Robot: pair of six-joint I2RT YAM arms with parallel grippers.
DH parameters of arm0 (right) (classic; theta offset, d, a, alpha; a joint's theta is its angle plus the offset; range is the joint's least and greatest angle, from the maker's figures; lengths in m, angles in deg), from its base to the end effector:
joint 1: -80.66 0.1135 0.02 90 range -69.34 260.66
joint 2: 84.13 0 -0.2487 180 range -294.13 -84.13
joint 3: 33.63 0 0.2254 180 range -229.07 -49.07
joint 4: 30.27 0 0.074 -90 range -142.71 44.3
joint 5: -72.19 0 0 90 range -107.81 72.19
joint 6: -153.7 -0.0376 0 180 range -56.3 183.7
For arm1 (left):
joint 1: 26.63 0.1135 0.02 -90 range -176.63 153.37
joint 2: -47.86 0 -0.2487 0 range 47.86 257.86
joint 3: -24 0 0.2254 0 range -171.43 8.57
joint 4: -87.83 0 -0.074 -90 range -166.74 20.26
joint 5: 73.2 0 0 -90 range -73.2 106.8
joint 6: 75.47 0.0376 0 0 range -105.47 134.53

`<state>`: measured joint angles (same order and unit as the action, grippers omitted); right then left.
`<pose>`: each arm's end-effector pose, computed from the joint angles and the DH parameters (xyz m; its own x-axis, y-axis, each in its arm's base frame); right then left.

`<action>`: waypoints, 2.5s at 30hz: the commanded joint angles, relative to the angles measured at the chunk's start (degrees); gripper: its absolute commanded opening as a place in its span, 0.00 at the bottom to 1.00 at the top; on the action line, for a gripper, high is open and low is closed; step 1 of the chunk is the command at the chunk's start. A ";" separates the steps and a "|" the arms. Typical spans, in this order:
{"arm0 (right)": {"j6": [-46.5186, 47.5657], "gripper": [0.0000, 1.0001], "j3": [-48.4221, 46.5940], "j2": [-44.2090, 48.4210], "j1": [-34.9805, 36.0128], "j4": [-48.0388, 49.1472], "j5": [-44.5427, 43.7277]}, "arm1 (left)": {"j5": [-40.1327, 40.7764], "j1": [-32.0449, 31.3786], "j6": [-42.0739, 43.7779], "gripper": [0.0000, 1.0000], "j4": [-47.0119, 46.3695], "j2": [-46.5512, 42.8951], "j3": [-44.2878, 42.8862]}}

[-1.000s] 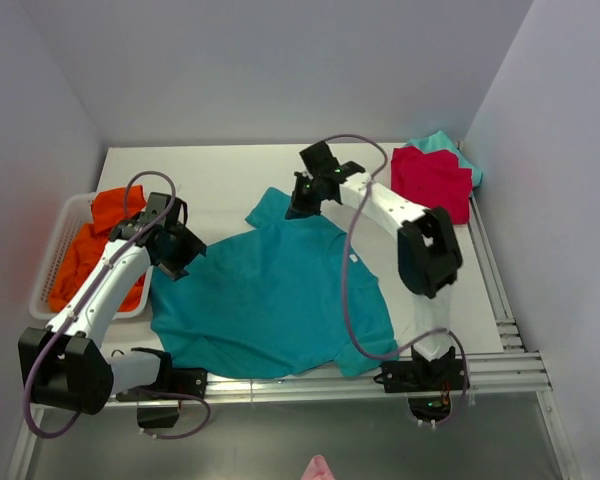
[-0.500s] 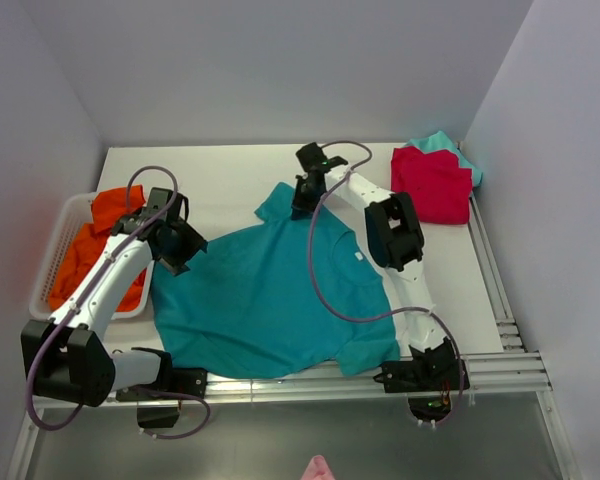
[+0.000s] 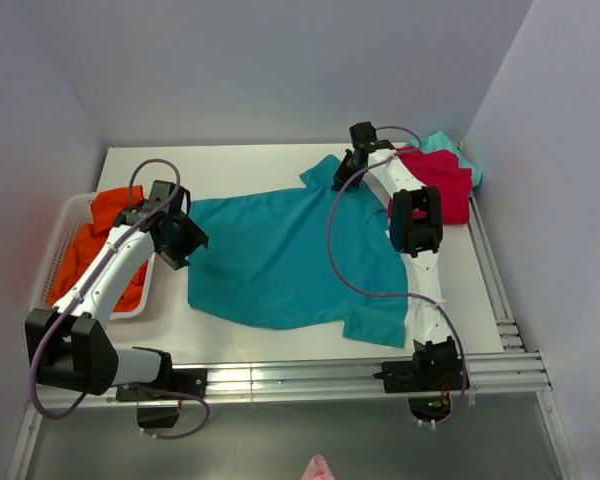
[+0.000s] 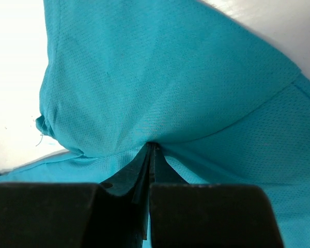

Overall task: Fold and stack the t-shirts
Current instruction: Flatten the tshirt out

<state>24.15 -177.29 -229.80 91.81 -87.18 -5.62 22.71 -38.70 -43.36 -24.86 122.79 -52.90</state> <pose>0.4967 0.1060 0.1510 -0.8364 0.4695 -0.2829 0.3068 0.8287 0.4682 0.2229 -0.0437 0.2602 -0.6130 -0.7305 -0.3010 -0.6645 0.6828 -0.3037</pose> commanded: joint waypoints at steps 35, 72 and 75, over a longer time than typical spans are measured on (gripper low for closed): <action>-2.64 0.71 7.97 15.30 -1.75 9.83 -6.65 | -1.35 -9.98 -1.79 0.58 -7.13 3.46 6.11; -2.11 0.68 55.36 83.53 -3.07 -1.33 -7.88 | 8.15 -15.96 -7.33 0.47 -9.78 18.23 4.08; -2.11 0.67 55.63 84.14 -3.07 -1.33 -7.79 | 8.41 -16.22 -7.41 0.45 -9.34 18.40 3.82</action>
<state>21.31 -122.06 -147.07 89.02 -88.12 -12.60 29.20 -54.40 -49.76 -35.20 141.13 -46.98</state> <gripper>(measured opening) 0.677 0.459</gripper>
